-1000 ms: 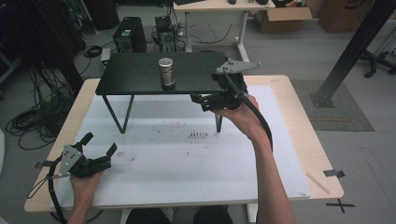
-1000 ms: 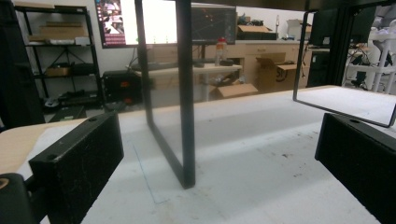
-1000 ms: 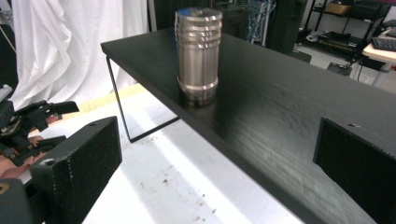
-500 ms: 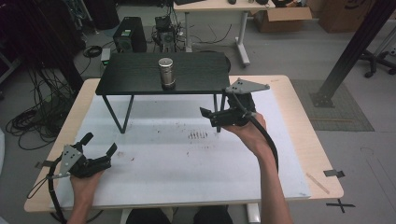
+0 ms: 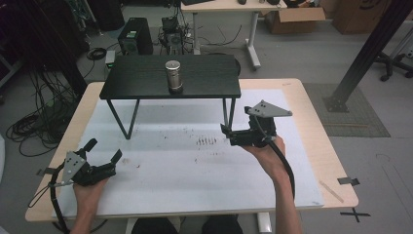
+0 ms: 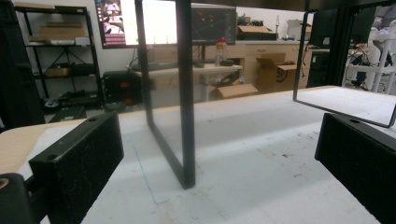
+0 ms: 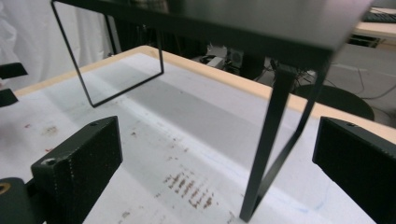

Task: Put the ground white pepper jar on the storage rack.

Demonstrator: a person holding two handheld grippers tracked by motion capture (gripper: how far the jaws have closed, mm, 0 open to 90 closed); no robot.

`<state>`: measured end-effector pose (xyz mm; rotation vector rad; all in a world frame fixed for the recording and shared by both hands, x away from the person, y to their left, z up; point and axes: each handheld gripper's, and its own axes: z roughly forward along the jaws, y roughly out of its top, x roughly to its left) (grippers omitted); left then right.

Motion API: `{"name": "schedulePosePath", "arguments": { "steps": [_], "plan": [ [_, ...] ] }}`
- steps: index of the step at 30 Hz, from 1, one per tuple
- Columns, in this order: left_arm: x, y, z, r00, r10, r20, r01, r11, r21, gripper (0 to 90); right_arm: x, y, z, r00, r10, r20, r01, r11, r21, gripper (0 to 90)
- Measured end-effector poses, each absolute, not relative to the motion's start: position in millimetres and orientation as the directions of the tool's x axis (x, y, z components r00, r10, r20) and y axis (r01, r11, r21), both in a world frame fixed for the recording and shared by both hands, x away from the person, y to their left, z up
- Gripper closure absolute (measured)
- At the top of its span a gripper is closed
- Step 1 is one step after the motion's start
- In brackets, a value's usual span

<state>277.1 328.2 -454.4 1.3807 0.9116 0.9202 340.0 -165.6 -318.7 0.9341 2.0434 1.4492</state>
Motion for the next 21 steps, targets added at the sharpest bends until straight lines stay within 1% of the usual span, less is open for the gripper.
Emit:
{"name": "schedulePosePath", "arguments": {
  "steps": [6,21],
  "plan": [
    [277,328,-454,0.384,0.923,0.010,0.002,-0.012,1.000,1.5,334,-176,-339,-0.624,0.780,0.050,0.288,0.170,0.943,1.4],
    [277,328,-454,0.384,0.923,0.009,0.001,-0.011,1.000,1.5,319,-197,-387,-0.525,0.849,0.056,0.292,0.118,0.949,1.9]
  ]
}}
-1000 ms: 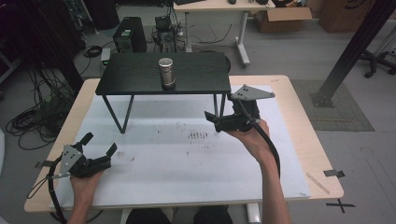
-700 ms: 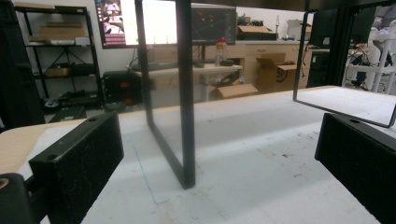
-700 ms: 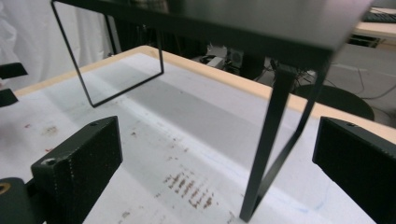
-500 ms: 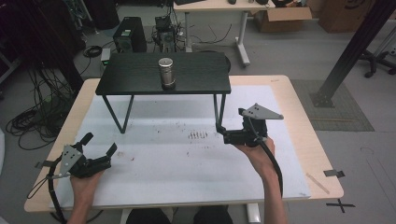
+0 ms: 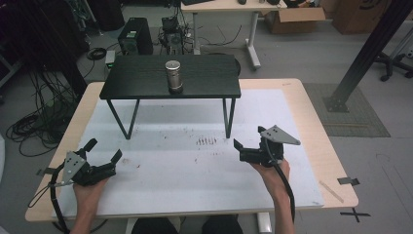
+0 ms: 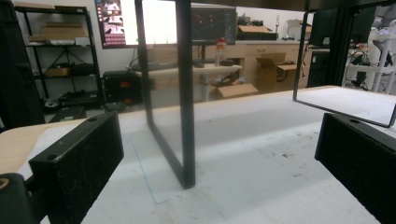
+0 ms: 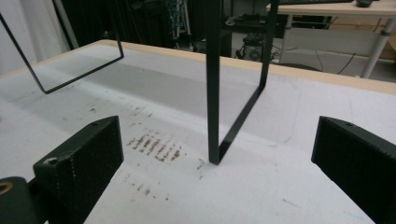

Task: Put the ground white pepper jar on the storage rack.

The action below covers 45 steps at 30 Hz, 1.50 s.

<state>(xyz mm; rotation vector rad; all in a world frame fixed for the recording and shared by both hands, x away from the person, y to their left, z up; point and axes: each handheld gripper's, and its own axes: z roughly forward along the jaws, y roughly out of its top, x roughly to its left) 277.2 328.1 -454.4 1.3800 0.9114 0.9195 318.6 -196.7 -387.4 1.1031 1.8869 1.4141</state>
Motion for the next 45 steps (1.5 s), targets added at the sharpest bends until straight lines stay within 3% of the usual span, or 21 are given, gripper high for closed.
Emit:
{"name": "schedulePosePath", "arguments": {
  "steps": [11,28,35,45],
  "plan": [
    [277,328,-454,0.383,0.924,0.010,0.001,-0.012,1.000,1.5,306,-207,-413,-0.462,0.885,0.063,0.280,0.078,0.957,1.9],
    [277,328,-454,0.384,0.923,0.010,0.002,-0.012,1.000,1.6,287,-213,-436,-0.350,0.937,0.003,0.144,0.051,0.988,1.4],
    [277,328,-454,0.384,0.923,0.011,0.004,-0.013,1.000,1.6,282,-215,-442,-0.286,0.958,0.023,0.092,0.003,0.996,0.1],
    [278,328,-454,0.384,0.923,0.011,0.006,-0.014,1.000,1.8,277,-211,-452,-0.275,0.961,-0.015,0.064,0.034,0.997,0.3]
  ]
}}
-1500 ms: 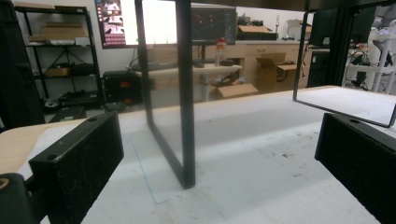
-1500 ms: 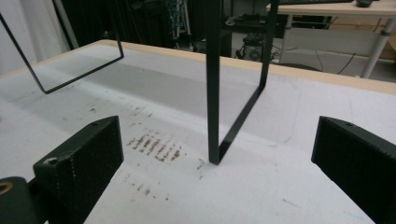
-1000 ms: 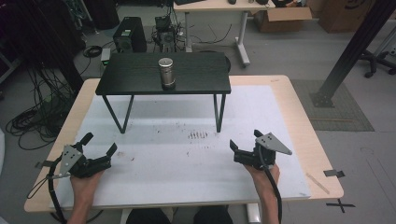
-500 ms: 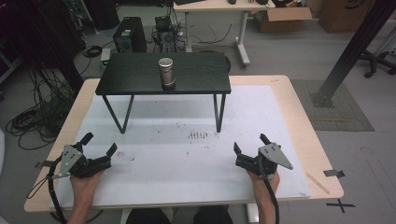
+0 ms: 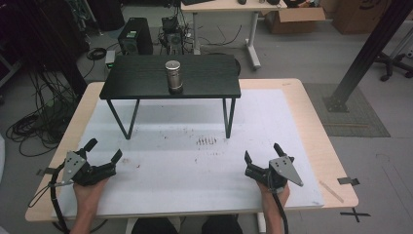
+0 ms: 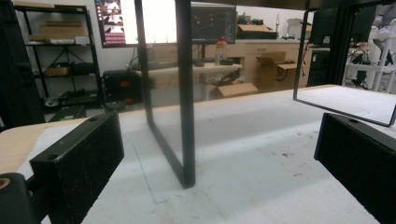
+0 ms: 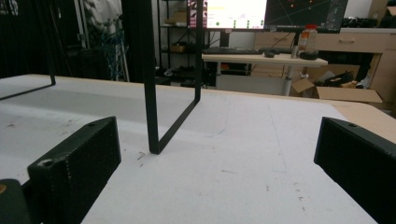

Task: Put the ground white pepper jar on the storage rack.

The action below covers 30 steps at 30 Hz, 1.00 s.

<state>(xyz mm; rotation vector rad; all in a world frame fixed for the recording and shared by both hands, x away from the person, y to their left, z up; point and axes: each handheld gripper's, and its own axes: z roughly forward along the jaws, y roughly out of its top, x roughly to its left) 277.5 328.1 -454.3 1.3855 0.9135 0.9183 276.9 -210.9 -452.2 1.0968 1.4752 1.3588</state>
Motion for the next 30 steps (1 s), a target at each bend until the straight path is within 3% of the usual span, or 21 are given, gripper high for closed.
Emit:
{"name": "schedulePosePath", "arguments": {
  "steps": [6,30],
  "plan": [
    [277.5,328.0,-454.3,0.384,0.923,0.011,0.005,-0.014,1.000,1.8,269.6,-216.3,-455.3,-0.273,0.962,0.020,-0.012,-0.024,1.000,1.8],
    [277.0,328.1,-454.4,0.383,0.923,0.013,0.001,-0.014,1.000,1.8,269.7,-215.7,-455.3,-0.277,0.961,0.014,-0.009,-0.017,1.000,1.2]
  ]
}}
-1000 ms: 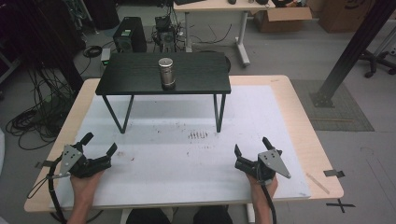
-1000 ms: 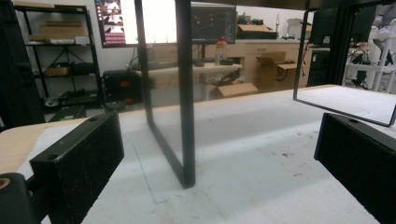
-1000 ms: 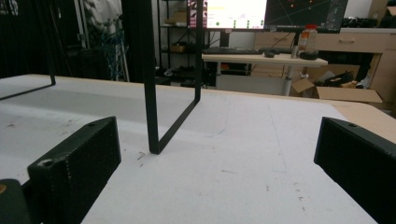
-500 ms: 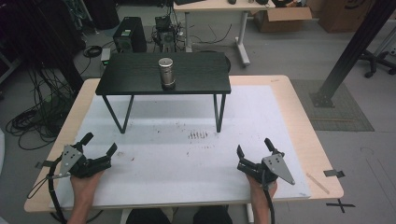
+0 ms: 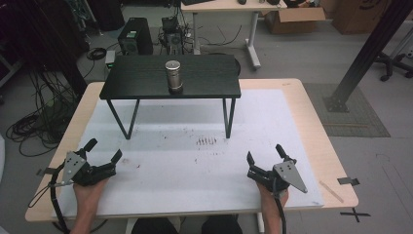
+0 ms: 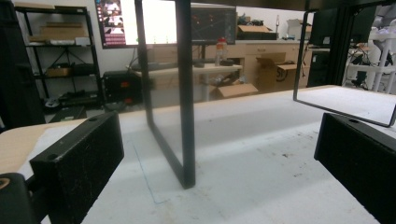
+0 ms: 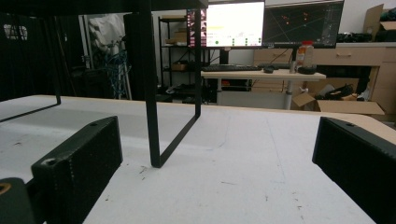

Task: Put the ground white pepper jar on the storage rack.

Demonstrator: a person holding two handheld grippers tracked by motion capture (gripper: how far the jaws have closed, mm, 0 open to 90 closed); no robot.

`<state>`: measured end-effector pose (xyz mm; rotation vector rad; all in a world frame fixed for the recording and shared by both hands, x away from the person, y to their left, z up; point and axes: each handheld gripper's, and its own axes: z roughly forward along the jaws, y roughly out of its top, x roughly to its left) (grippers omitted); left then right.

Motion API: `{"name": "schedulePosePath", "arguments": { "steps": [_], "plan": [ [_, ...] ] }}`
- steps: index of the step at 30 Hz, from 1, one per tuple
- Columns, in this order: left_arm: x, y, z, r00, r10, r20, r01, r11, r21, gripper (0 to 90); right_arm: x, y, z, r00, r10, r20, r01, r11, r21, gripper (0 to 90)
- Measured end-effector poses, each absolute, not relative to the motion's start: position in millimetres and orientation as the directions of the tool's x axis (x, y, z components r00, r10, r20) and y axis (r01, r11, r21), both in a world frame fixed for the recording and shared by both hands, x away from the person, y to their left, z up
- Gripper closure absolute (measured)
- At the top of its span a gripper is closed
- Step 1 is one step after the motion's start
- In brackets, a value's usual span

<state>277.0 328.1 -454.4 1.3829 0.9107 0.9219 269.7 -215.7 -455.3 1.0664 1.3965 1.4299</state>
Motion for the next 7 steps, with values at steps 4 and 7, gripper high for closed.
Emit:
{"name": "schedulePosePath", "arguments": {
  "steps": [4,7],
  "plan": [
    [276.8,328.1,-454.5,0.382,0.924,0.010,0.000,-0.011,1.000,1.0,269.5,-215.8,-455.4,-0.277,0.961,0.013,-0.012,-0.017,1.000,0.5],
    [276.4,327.9,-454.7,0.378,0.926,0.013,-0.005,-0.012,1.000,0.3,269.3,-215.9,-455.5,-0.279,0.960,0.012,-0.015,-0.017,1.000,0.1]
  ]
}}
